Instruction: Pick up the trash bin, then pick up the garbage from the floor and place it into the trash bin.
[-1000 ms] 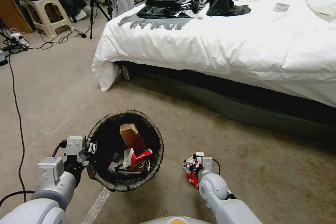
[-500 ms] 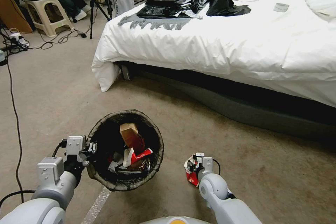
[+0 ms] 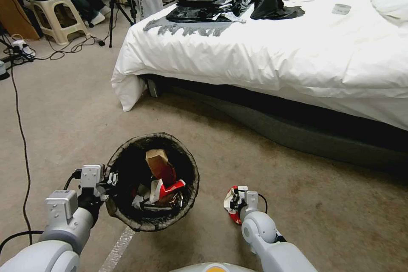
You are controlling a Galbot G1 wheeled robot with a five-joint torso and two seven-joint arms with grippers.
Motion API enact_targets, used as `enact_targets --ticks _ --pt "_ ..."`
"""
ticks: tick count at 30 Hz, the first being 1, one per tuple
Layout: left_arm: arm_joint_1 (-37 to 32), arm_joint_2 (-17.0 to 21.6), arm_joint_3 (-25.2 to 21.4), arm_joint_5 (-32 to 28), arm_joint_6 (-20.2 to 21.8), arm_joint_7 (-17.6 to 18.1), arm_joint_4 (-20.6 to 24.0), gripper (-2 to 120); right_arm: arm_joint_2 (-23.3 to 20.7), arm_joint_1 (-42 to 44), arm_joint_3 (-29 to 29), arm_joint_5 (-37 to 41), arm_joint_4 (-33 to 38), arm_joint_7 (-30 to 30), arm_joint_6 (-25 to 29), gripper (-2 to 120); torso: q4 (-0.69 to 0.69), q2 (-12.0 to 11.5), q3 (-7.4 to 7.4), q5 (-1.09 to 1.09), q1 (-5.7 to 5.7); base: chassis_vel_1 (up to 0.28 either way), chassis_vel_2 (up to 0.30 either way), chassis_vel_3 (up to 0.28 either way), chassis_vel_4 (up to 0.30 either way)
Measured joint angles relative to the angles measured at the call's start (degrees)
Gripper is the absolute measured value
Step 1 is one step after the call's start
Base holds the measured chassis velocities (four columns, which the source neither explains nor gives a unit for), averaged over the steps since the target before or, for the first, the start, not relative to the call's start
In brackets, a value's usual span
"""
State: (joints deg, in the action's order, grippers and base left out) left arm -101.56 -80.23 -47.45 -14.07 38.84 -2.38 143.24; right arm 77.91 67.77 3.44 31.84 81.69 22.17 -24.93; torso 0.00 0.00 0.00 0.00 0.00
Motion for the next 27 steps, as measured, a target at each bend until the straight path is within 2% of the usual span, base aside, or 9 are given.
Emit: enact_targets --ticks 16,17,18,20,21,22,24,25,27 --pt "0.02 0.00 0.06 -0.01 -0.06 0.05 0.00 1 -0.02 0.02 0.08 -0.02 0.13 0.00 0.04 0 0.00 0.00 0.00 0.00 0.00 0.000 0.000 0.000 0.000" --pt "-0.01 0.18 -0.02 -0.12 -0.06 0.05 0.00 1 -0.28 0.34 0.74 0.04 0.95 -0.61 0.02 0 0.03 -0.01 0.00 0.07 0.00 0.000 0.000 0.000 0.000" --pt "-0.09 0.50 -0.31 -0.19 -0.06 0.15 0.00 1 -2.09 0.62 2.64 0.36 4.66 -1.39 -0.09 0 -0.03 -0.01 0.02 0.10 0.00 0.000 0.000 0.000 0.000" --pt "-0.09 0.65 -0.40 -0.24 -0.06 0.34 0.00 1 -4.50 -0.40 4.18 0.42 12.23 -1.61 0.33 0 -0.01 0.00 -0.01 -0.11 -0.01 0.000 0.000 0.000 0.000" --pt "-0.09 0.65 -0.40 -0.24 -0.06 0.34 0.00 1 -4.50 -0.40 4.18 0.42 12.23 -1.61 0.33 0 -0.01 0.00 -0.01 -0.11 -0.01 0.000 0.000 0.000 0.000" --pt "-0.10 0.68 -0.40 -0.34 -0.06 0.23 0.00 1 -5.82 -1.22 4.18 0.71 15.53 -1.62 0.40 0 -0.01 0.00 0.01 0.09 0.00 0.000 0.000 0.000 0.000" --pt "-0.10 0.71 -0.39 -0.37 -0.05 0.22 0.00 1 -7.14 -2.30 4.15 1.15 18.35 -1.61 0.30 0 0.00 0.00 0.01 0.06 0.00 0.000 0.000 0.000 0.000" --pt "-0.12 0.72 -0.39 -0.35 -0.03 0.27 0.00 1 -8.80 -3.72 4.11 1.76 21.36 -1.54 0.21 0 0.02 0.00 0.00 -0.07 0.00 0.000 0.000 0.000 0.000" --pt "-0.14 0.74 -0.39 -0.35 -0.01 0.32 0.00 1 -10.09 -4.62 3.69 2.45 23.38 -1.47 -0.01 0 0.01 0.00 0.01 -0.03 0.00 0.000 0.000 0.000 0.000"
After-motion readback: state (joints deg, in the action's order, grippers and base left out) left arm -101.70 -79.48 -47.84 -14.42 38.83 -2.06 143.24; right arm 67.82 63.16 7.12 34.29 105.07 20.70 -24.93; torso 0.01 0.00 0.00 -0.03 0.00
